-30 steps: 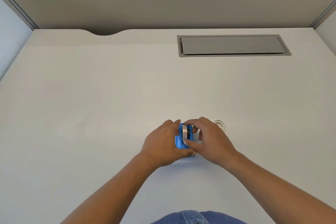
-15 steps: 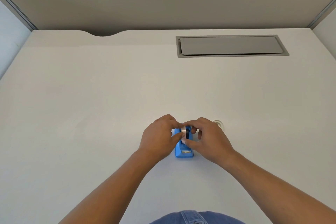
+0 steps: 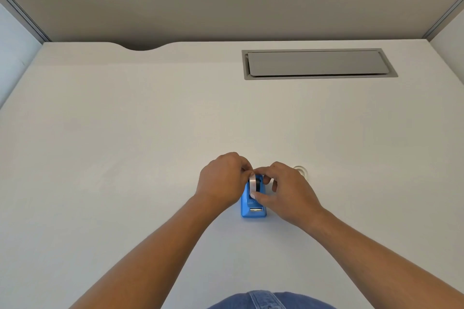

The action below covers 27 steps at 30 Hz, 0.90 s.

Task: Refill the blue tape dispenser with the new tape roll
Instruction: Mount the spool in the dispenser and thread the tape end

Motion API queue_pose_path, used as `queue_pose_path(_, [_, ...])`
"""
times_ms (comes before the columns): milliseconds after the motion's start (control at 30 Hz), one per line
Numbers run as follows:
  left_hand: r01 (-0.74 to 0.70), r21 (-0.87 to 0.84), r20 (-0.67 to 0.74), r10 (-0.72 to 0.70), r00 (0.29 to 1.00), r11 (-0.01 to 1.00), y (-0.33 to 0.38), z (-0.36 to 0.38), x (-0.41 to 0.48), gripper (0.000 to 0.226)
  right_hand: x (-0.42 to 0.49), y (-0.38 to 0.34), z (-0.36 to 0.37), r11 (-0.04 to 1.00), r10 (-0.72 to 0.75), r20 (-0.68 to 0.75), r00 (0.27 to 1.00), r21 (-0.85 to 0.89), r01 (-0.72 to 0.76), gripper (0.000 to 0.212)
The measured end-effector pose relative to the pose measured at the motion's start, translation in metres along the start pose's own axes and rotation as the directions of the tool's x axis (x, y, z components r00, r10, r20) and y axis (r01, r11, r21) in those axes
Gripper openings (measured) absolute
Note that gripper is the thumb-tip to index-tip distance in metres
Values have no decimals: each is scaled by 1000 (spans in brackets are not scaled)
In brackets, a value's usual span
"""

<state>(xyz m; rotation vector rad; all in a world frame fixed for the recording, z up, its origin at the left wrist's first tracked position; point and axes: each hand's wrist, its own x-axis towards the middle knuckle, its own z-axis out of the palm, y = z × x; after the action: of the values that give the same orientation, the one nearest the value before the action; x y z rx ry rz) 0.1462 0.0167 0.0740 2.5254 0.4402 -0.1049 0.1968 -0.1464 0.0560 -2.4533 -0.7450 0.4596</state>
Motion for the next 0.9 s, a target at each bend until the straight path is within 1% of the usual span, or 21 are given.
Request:
queue_pose_path(167, [-93, 92, 19, 92, 996, 991, -1, 6, 0, 13, -1, 0, -1, 1000, -1, 8, 1000, 5, 1, 41])
queue_pose_path(333, [-108, 92, 20, 106, 994, 990, -2, 8, -1, 10, 1, -2, -4, 1000, -20, 15, 1000, -7, 20, 40])
queue_pose_path(567, [-98, 66, 28, 97, 995, 993, 0, 5, -11, 13, -5, -5, -6, 999, -35, 15, 999, 0, 35, 43])
queue_pose_path(700, [-93, 58, 34, 91, 995, 994, 1, 7, -19, 17, -13, -7, -6, 998, -55, -35, 998, 11, 55, 35])
queue_pose_path(767, [-89, 56, 34, 88, 996, 994, 2, 8, -25, 17, -19, -9, -7, 997, -63, -74, 995, 33, 66, 28])
queue_pose_path(900, [-37, 18, 34, 36, 999, 999, 3, 9, -36, 17, -28, -12, -5, 998, -63, -105, 992, 11, 64, 15])
